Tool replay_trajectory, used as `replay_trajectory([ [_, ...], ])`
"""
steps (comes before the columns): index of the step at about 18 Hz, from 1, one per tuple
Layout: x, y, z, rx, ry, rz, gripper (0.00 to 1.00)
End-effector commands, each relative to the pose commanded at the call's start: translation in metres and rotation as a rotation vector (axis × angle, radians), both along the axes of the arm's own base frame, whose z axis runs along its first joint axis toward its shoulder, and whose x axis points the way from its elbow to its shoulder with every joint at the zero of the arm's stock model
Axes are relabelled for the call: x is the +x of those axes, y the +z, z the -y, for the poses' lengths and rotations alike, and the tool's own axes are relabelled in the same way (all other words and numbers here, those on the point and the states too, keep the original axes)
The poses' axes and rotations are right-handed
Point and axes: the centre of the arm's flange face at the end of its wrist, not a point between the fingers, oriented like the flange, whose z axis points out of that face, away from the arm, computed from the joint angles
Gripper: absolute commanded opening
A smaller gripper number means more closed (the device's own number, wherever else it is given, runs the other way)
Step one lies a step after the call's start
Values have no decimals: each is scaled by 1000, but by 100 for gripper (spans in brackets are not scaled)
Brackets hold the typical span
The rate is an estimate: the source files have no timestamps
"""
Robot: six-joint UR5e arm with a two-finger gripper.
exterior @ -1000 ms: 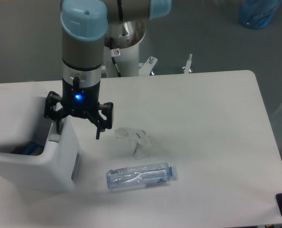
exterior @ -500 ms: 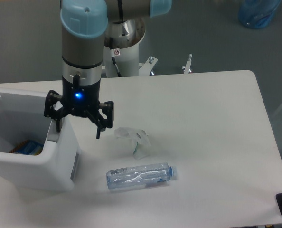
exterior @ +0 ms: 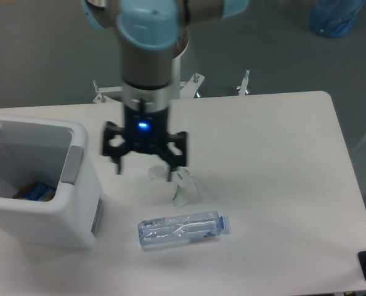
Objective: Open the trash can
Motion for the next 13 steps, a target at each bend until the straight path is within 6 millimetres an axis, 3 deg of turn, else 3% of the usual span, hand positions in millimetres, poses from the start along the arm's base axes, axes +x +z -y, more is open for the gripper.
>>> replay_trajectory([
  [4, -42, -17, 10, -14, -40, -29, 100],
  [8, -89, -53, 26, -112, -98, -92, 100],
  [13, -147, -101, 63, -233, -189, -96, 100],
])
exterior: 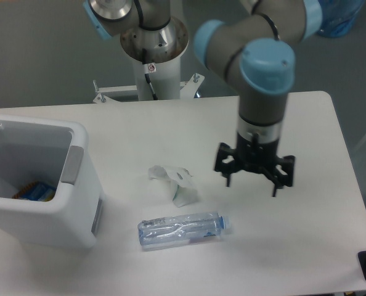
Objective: Open the trash can
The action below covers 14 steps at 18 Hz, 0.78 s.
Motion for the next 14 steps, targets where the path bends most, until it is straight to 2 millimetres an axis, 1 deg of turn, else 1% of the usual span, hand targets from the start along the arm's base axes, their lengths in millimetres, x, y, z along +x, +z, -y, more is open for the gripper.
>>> replay_trajectory([
  [2, -17, -10, 18, -38, -44, -6, 100],
  [4, -23, -15, 25, -53, -96, -4, 100],
  [6, -24, -16, 26, -57, -121, -5, 100],
  [11, -25, -25, 29, -62, -118, -6, 100],
  [14, -26, -27, 31, -87, -117, -13, 100],
])
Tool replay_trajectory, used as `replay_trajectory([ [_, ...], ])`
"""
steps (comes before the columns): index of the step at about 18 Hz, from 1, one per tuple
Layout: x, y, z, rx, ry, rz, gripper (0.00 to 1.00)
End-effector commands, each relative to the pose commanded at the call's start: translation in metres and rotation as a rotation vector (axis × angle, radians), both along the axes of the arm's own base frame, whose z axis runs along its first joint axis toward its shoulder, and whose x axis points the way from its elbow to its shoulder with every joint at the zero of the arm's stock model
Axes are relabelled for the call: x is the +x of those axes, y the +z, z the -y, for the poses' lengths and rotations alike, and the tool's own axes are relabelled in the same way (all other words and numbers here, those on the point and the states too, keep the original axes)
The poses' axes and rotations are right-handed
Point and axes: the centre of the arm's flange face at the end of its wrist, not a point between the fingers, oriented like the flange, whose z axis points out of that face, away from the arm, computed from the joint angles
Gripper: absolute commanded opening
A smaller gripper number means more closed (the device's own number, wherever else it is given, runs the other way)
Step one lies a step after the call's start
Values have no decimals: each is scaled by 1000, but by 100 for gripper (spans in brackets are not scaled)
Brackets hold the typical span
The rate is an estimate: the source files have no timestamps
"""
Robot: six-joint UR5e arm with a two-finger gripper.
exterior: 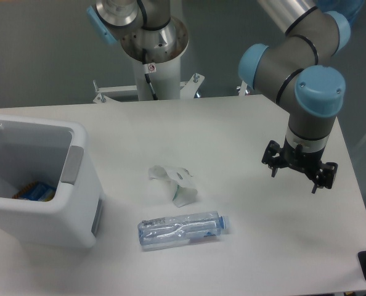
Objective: Open the trash can
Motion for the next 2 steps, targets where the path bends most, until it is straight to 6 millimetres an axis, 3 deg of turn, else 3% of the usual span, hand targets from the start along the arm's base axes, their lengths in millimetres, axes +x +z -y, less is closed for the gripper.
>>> replay_trajectory([
  [2, 0, 0, 0, -1, 0, -1, 100],
])
